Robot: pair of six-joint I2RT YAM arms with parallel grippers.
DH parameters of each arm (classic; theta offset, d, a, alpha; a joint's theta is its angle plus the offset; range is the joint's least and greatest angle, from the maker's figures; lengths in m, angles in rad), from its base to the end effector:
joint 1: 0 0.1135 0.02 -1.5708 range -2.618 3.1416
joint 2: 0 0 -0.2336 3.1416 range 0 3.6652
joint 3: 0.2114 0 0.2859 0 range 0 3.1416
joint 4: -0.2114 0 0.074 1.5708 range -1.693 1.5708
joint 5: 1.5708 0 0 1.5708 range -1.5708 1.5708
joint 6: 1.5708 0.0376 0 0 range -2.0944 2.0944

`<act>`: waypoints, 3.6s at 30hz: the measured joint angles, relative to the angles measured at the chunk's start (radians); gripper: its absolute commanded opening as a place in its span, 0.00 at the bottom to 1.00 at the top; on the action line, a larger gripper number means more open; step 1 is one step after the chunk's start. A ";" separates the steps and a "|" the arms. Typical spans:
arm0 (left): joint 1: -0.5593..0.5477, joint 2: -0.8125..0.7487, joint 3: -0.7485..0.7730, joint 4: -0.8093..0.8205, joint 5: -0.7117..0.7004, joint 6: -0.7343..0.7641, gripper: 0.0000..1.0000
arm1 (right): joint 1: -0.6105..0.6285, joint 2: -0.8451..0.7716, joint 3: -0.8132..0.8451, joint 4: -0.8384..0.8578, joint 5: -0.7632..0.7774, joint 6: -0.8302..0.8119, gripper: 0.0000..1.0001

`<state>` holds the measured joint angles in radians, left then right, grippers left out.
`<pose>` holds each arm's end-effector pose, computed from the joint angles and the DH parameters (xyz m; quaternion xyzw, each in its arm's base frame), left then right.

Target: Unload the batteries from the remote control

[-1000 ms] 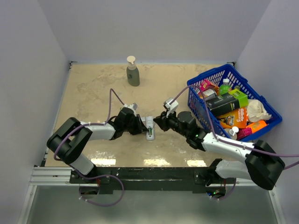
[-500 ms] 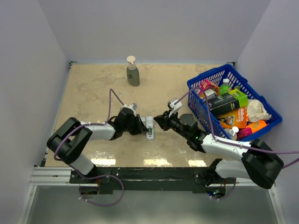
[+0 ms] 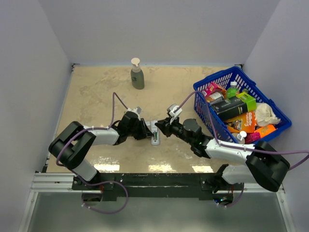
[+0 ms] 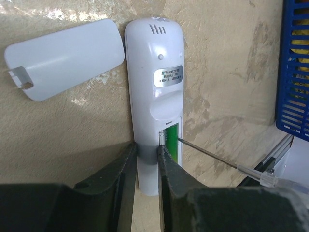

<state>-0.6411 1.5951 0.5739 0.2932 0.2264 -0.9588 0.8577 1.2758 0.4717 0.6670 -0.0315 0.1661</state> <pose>0.2397 -0.1894 0.0664 -0.0978 0.9026 -0.3634 0.2092 0.1952 0.2275 0.1621 -0.2652 0.7057 0.3321 0.5669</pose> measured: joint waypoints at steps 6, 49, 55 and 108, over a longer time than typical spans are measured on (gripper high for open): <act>0.000 0.000 0.000 0.000 0.000 0.000 0.11 | 0.001 -0.037 -0.017 -0.045 0.138 0.148 0.00; -0.019 -0.008 -0.054 0.095 -0.032 -0.053 0.00 | -0.036 -0.025 -0.210 0.246 0.231 0.445 0.00; -0.027 -0.008 -0.054 0.096 -0.046 -0.054 0.00 | -0.044 -0.040 -0.178 0.192 0.220 0.438 0.00; -0.078 -0.019 -0.072 0.122 -0.142 -0.101 0.00 | 0.024 0.024 -0.266 0.412 0.335 0.539 0.00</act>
<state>-0.7189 1.5761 0.5018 0.4149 0.0845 -1.0595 0.8814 1.2999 0.2062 1.0794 0.3035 0.7055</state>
